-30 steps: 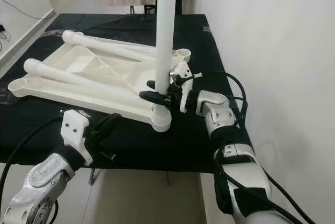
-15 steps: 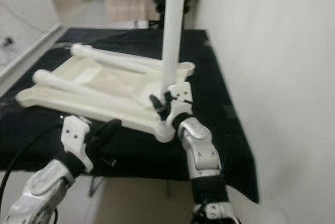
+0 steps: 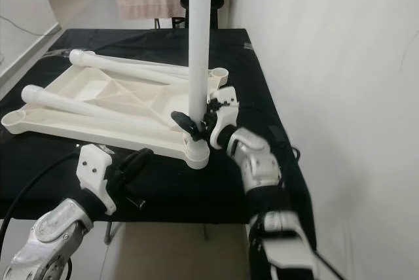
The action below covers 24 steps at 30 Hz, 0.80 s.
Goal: Building children table
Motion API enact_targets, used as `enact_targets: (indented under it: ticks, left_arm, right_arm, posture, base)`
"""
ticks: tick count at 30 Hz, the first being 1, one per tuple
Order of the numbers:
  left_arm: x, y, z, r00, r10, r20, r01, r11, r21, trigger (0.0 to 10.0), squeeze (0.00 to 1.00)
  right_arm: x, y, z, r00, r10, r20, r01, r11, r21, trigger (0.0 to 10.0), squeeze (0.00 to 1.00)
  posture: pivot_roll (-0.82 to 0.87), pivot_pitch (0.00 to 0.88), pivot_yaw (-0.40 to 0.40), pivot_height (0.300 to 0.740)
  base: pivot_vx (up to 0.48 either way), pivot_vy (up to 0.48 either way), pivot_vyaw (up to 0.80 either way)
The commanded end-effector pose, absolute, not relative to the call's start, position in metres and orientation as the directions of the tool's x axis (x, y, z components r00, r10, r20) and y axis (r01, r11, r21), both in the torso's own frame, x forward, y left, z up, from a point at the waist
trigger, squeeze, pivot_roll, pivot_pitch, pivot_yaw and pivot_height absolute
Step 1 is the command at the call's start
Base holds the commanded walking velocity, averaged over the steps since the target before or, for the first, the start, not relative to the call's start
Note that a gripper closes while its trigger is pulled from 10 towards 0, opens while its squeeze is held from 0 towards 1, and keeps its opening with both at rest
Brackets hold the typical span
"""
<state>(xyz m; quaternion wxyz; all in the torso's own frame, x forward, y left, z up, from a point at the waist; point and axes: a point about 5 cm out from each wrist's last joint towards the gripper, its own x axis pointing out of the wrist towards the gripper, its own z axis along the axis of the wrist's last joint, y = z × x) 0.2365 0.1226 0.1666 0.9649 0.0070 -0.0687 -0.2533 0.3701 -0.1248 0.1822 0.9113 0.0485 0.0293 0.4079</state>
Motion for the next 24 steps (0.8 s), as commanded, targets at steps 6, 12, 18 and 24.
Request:
enact_targets:
  ticks: [6, 12, 18, 24]
  left_arm:
    - [0.237, 0.124, 0.162, 0.872, -0.477, 0.108, 0.474, 0.879, 0.051, 10.0, 0.0]
    - [0.237, 0.124, 0.162, 0.873, -0.475, 0.107, 0.473, 0.88, 0.05, 10.0, 0.0]
    - [0.235, 0.123, 0.161, 0.871, -0.481, 0.103, 0.479, 0.877, 0.047, 10.0, 0.0]
    - [0.234, 0.125, 0.16, 0.871, -0.481, 0.1, 0.479, 0.877, 0.047, 10.0, 0.0]
  right_arm:
    - [0.375, -0.123, 0.191, 0.505, 0.863, -0.009, -0.859, 0.504, 0.085, 0.0, 0.0]
    - [0.375, -0.124, 0.198, 0.454, 0.891, 0.013, -0.888, 0.451, 0.085, 0.0, 0.0]
    - [0.373, -0.139, 0.182, 0.555, 0.832, 0.009, -0.828, 0.551, 0.107, 0.0, 0.0]
    - [0.363, -0.145, 0.136, 0.91, 0.399, -0.114, -0.391, 0.917, 0.086, 0.0, 0.0]
  posture:
    - [0.07, 0.052, -0.041, 0.74]
    - [0.07, 0.059, -0.036, 0.74]
    - [0.06, 0.063, -0.037, 0.74]
    - [0.05, 0.068, -0.044, 0.74]
  base:
    - [0.0, 0.0, 0.0]
    - [0.0, 0.0, 0.0]
    - [0.0, 0.0, 0.0]
    - [0.0, 0.0, 0.0]
